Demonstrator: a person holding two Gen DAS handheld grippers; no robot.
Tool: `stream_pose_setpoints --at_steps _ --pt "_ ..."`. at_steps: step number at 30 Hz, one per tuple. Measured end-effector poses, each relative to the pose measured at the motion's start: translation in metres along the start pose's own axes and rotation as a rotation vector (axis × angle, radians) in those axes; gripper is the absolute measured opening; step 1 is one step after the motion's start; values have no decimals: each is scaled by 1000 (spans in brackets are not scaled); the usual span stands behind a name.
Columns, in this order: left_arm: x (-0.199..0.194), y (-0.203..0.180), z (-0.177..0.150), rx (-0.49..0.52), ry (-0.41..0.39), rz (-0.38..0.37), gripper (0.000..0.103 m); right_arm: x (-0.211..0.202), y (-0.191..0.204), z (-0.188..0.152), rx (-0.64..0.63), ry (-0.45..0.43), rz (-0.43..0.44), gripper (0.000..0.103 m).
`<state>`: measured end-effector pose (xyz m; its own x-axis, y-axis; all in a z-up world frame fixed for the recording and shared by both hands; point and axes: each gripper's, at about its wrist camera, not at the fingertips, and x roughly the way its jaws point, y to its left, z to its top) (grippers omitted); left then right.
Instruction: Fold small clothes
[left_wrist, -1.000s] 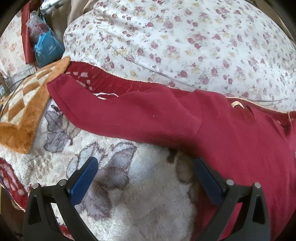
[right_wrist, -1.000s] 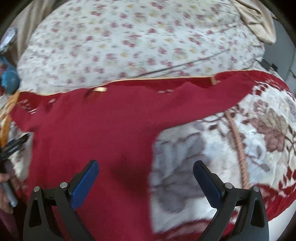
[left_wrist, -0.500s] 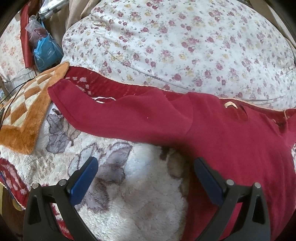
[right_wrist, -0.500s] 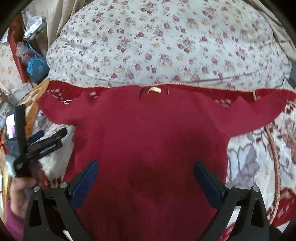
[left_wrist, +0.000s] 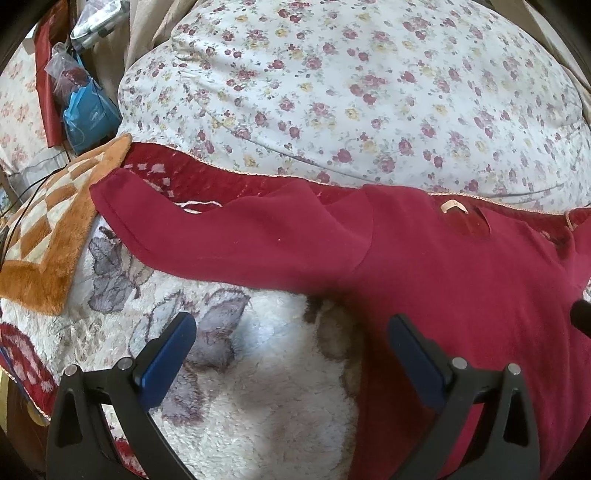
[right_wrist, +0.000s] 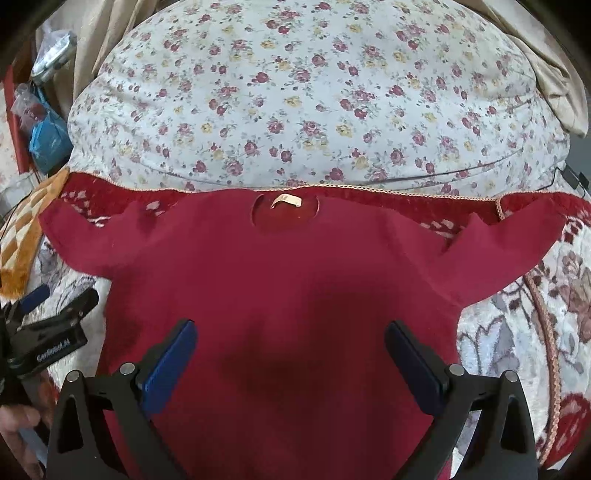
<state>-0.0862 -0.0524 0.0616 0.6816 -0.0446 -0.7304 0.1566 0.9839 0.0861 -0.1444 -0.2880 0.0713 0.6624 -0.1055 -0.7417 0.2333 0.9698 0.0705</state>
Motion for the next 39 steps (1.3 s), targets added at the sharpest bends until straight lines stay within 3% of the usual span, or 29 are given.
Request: stream_pose_setpoints --at_steps 16,39 --pt "9 -13 -4 3 11 -73 103 20 -18 3 48 0 -41 103" --pt "16 -12 -5 -1 11 -55 103 38 -14 7 33 30 -44 103"
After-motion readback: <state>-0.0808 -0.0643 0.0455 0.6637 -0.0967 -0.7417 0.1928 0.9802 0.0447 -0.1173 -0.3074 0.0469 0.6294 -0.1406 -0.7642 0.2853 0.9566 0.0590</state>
